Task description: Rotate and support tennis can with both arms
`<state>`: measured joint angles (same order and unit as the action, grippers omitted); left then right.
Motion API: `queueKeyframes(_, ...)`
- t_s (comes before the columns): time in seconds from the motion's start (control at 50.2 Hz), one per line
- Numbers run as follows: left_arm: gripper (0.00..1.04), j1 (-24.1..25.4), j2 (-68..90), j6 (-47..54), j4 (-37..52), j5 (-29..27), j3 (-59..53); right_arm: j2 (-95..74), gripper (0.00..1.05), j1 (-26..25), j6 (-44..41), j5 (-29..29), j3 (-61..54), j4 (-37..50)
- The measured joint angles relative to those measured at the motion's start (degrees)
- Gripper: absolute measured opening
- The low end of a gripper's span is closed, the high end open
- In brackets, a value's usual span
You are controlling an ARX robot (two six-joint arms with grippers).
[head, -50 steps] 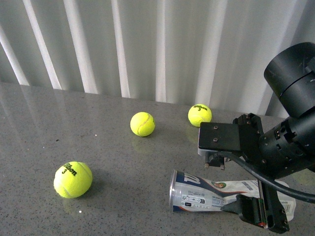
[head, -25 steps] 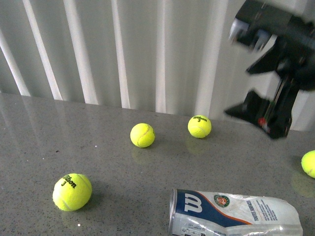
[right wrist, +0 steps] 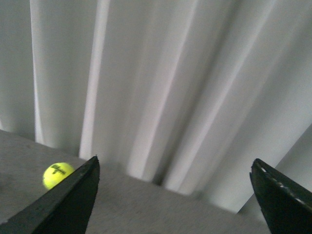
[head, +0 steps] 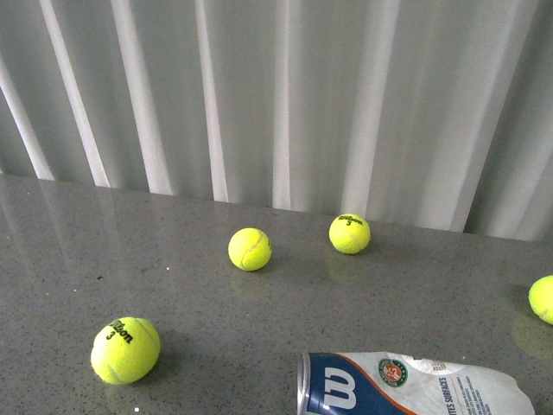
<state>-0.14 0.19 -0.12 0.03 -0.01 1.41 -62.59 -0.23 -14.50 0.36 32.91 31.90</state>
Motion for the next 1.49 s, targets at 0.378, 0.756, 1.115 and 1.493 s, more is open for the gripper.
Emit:
queueKeyframes(0.378,0.98,0.00,0.00,0.00,0.00,0.00,0.00,14.08,0.17,0.11,13.51,-0.39,-20.26,3.37)
queueKeyframes(0.756,0.98,0.00,0.00,0.00,0.00,0.00,0.00,27.95,0.03,0.11,13.77,-0.39,-28.61,-2.08)
queueKeyframes(1.115,0.98,0.00,0.00,0.00,0.00,0.00,0.00,36.15,0.03,0.11,13.79,-0.39,-32.04,-6.08)
queueKeyframes(1.493,0.98,0.00,0.00,0.00,0.00,0.00,0.00,44.81,0.03,0.13,13.79,-0.39,-32.68,-13.94)
